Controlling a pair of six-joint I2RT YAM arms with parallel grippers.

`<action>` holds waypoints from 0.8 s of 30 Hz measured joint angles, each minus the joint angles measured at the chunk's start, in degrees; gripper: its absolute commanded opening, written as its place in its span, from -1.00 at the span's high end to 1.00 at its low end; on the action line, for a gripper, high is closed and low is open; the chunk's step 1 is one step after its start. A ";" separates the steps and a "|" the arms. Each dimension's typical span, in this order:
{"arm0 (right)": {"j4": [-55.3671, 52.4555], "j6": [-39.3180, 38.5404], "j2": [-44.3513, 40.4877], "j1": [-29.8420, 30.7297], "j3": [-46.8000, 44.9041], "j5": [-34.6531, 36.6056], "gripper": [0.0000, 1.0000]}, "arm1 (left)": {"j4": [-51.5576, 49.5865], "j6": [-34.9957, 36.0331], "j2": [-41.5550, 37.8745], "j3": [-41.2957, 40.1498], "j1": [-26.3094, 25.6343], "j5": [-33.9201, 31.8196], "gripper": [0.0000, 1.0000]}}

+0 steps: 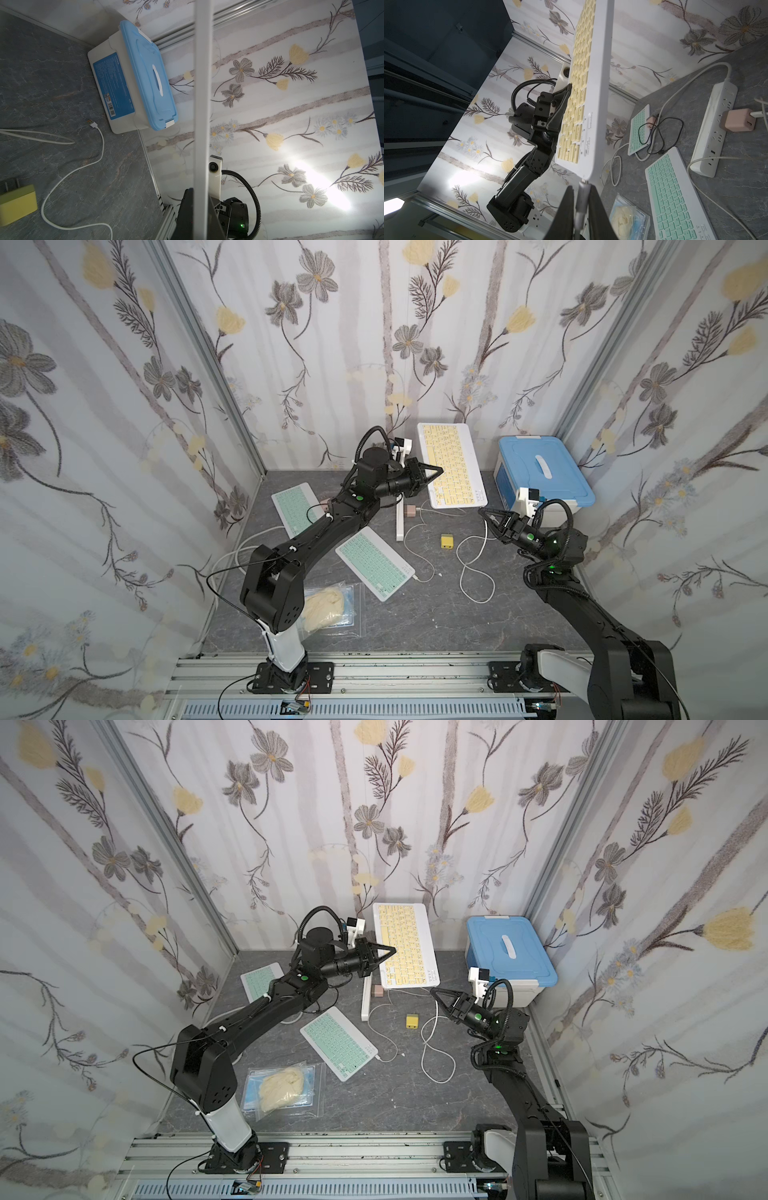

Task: Unplug the wireless keyboard
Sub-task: Remove the power cord from the keyboard.

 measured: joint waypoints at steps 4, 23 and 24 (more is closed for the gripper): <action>0.52 0.59 0.52 0.17 0.02 0.04 0.94 | 0.09 0.04 0.11 0.20 0.17 0.37 1.00; 2.12 0.17 1.25 0.50 -0.24 0.00 1.00 | 1.36 -1.73 1.42 0.35 1.18 2.12 1.00; 2.08 -0.09 1.36 0.57 -0.24 0.02 1.00 | 1.44 -1.75 1.42 0.17 1.18 1.95 1.00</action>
